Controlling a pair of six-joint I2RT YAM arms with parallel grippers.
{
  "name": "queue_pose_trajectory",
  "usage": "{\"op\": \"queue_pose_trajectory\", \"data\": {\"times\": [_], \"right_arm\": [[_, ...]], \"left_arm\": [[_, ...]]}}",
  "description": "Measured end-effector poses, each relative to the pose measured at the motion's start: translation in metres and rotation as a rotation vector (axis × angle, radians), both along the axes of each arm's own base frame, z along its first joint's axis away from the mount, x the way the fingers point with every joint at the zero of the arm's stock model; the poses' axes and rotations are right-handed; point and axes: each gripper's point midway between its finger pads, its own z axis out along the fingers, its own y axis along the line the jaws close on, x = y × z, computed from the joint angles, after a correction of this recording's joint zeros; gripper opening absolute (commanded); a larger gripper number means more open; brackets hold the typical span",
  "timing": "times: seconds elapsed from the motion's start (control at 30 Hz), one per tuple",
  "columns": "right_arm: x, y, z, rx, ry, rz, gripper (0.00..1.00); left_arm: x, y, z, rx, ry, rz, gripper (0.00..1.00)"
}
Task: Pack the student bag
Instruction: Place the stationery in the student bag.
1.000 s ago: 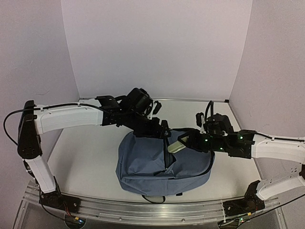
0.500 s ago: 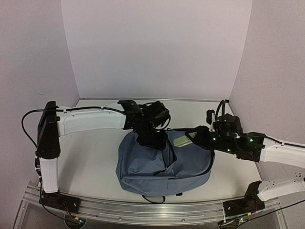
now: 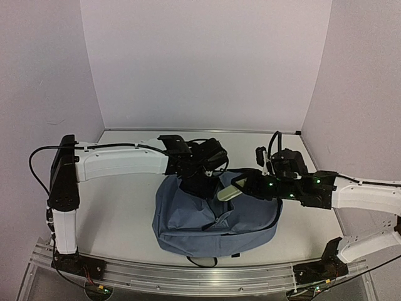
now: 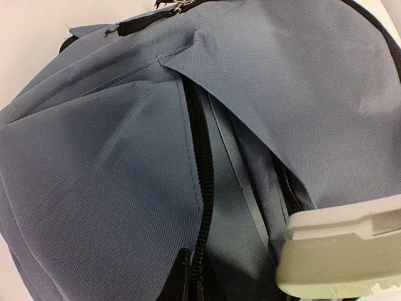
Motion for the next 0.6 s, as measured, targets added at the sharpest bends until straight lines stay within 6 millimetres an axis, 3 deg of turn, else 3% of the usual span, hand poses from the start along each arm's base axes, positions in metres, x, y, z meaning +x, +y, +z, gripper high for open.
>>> {"op": "queue_pose_trajectory", "data": {"times": [0.3,0.47,0.6], "right_arm": [[0.004,0.027,-0.040,-0.043,0.072,0.054,0.00],[0.004,0.051,-0.050,-0.041,0.109,0.120,0.00],[0.000,0.075,-0.050,-0.016,0.132,0.195,0.20]], "left_arm": [[0.000,0.005,0.014,-0.055,-0.041,0.002,0.00],[-0.001,0.007,0.019,-0.090,-0.059,0.003,0.00],[0.001,0.007,0.022,-0.100,-0.072,0.008,0.00]]}}
